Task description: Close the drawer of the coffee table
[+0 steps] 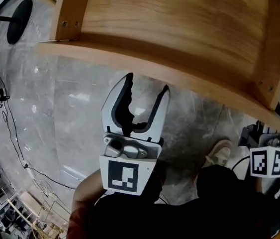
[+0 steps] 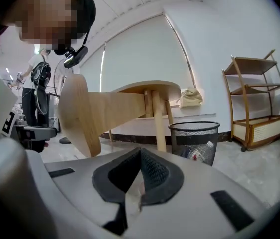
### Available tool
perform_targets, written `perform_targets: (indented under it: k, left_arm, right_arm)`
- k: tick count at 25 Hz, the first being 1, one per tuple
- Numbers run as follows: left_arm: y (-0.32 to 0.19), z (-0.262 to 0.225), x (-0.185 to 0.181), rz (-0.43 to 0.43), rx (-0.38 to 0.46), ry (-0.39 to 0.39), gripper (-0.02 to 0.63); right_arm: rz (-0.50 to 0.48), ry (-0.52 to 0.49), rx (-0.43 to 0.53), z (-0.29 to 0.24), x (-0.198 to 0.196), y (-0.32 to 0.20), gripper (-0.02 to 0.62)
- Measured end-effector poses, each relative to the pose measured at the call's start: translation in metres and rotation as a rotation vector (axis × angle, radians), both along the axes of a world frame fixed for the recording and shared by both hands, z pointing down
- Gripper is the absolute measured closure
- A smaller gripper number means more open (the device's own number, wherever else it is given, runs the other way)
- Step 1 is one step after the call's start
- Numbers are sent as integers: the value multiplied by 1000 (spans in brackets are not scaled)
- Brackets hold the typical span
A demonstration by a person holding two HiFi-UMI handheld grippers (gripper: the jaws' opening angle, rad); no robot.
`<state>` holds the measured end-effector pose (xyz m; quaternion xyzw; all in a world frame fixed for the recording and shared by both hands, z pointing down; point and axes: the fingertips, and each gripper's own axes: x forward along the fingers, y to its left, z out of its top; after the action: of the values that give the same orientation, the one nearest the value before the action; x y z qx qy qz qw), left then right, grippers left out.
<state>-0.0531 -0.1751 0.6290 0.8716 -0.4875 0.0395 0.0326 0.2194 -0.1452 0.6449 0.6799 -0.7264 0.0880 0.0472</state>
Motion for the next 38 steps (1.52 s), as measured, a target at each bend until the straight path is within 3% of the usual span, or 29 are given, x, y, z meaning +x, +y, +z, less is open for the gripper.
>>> perform_targets:
  k: [12,18,30,38]
  left_arm:
    - [-10,-7,8,4,18,-45,377]
    - [-17,-11,10,11,38,-1,371]
    - [-21,-9,11,-24,-15,-2,360]
    - [-62,-32,23,-14,-6,-16,361]
  right_arm:
    - [-12,-18,4,1,-1,0,598]
    - [-10,-39,4,8,-5,2,598]
    - [-23,-47,4,16,-6,-2,598]
    - [-14,-52,13,13,-2,-4,598]
